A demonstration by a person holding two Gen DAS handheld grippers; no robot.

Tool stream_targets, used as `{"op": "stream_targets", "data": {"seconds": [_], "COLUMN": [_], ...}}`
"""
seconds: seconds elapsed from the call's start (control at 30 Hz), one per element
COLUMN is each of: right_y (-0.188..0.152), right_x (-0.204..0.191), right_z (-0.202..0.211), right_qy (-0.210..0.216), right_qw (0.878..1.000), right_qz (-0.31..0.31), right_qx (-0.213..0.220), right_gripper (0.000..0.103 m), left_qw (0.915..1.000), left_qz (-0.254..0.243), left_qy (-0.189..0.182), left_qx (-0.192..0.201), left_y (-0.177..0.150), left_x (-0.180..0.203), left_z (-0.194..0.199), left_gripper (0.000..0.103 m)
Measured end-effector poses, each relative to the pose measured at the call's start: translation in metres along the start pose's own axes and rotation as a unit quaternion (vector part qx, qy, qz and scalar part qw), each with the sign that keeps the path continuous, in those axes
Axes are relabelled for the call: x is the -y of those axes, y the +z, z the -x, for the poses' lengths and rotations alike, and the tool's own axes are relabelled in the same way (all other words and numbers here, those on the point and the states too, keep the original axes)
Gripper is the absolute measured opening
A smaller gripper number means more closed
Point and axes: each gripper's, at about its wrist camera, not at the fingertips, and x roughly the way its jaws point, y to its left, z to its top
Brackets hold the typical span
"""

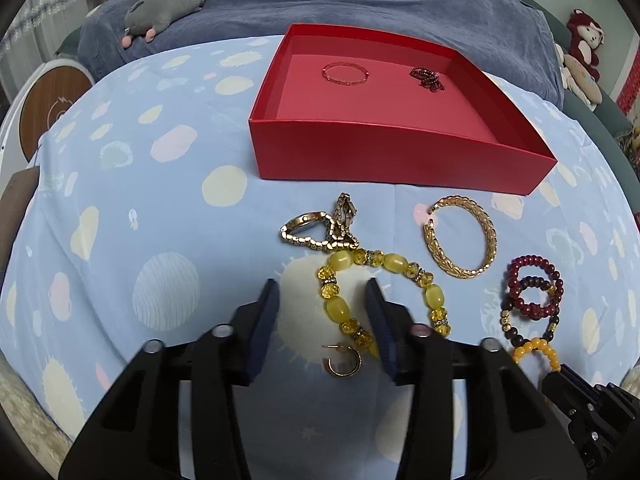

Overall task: Organize jewelry
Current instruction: 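Grasp the orange beaded bracelet with the right gripper and lift it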

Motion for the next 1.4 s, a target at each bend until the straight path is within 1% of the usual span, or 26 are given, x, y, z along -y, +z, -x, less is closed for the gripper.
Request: {"op": "stream_targets", "data": {"seconds": [0.03, 0.07, 0.1, 0.13, 0.17, 0.2, 0.4, 0.57, 0.83, 0.97, 1.0, 1.2, 1.3, 1.4], "right_y": [0.0, 0.0, 0.0, 0.0, 0.001, 0.0, 0.0, 0.001, 0.011, 0.024, 0.029, 0.063, 0.079, 0.082], "right_x": [0.0, 0.0, -0.001, -0.001, -0.001, -0.001, -0.003, -0.008, -0.011, -0.015, -0.017, -0.031, -0.033, -0.031], "right_z": [0.0, 0.0, 0.0, 0.0, 0.0, 0.001, 0.01, 0.027, 0.055, 0.066, 0.069, 0.078, 0.081, 0.083], "right_qy": [0.0, 0.001, 0.001, 0.001, 0.002, 0.002, 0.01, 0.021, 0.036, 0.041, 0.043, 0.048, 0.05, 0.05], "right_qw": [1.0, 1.0, 1.0, 1.0, 1.0, 1.0, 1.0, 1.0, 0.998, 0.997, 0.997, 0.994, 0.993, 0.993], "right_qz": [0.0, 0.001, 0.002, 0.002, 0.003, 0.003, 0.004, 0.005, -0.005, -0.003, 0.0, 0.024, 0.025, 0.02], "right_qx": [0.0, -0.001, -0.001, -0.001, 0.0, 0.0, 0.01, 0.022, 0.047, 0.061, 0.065, 0.09, 0.103, 0.109], "right_gripper": [0.008, 0.008, 0.008, 0.007, 0.007, 0.008, 0.008, 0.008, 0.008, 0.008, 0.008, 0.008, 0.008, 0.008], "left_qw": [1.0, 1.0, 1.0, 1.0, 1.0, 0.9999, 0.9996, 0.9987, 0.9973, 0.9966, 0.9966, 0.9949, 0.9939, 0.9943], "left_qz": [-0.002, -0.003, -0.003, -0.003, -0.002, 0.0, 0.013, 0.027, 0.032, 0.026, 0.022, 0.002, 0.004, 0.003], "left_qy": [0.001, 0.001, -0.001, -0.004, -0.008, -0.012, -0.025, -0.042, -0.065, -0.075, -0.076, -0.09, -0.094, -0.088], "left_qx": [0.0, 0.0, 0.0, -0.001, -0.003, -0.005, -0.002, 0.001, 0.013, 0.02, 0.024, 0.045, 0.057, 0.06], "left_y": [0.0, 0.0, 0.0, 0.0, 0.0, 0.0, -0.003, -0.005, -0.003, 0.004, 0.007, 0.037, 0.051, 0.052], "left_x": [0.0, 0.0, 0.0, 0.0, -0.001, -0.002, -0.005, -0.009, -0.012, -0.011, -0.009, -0.002, -0.005, -0.01], "left_z": [0.0, 0.0, 0.0, 0.001, 0.001, 0.001, 0.013, 0.033, 0.066, 0.082, 0.087, 0.105, 0.11, 0.108], "left_gripper": [0.032, 0.031, 0.026, 0.016, 0.012, 0.01, 0.01, 0.01, 0.01, 0.008, 0.002, 0.002, 0.002, 0.004]}}
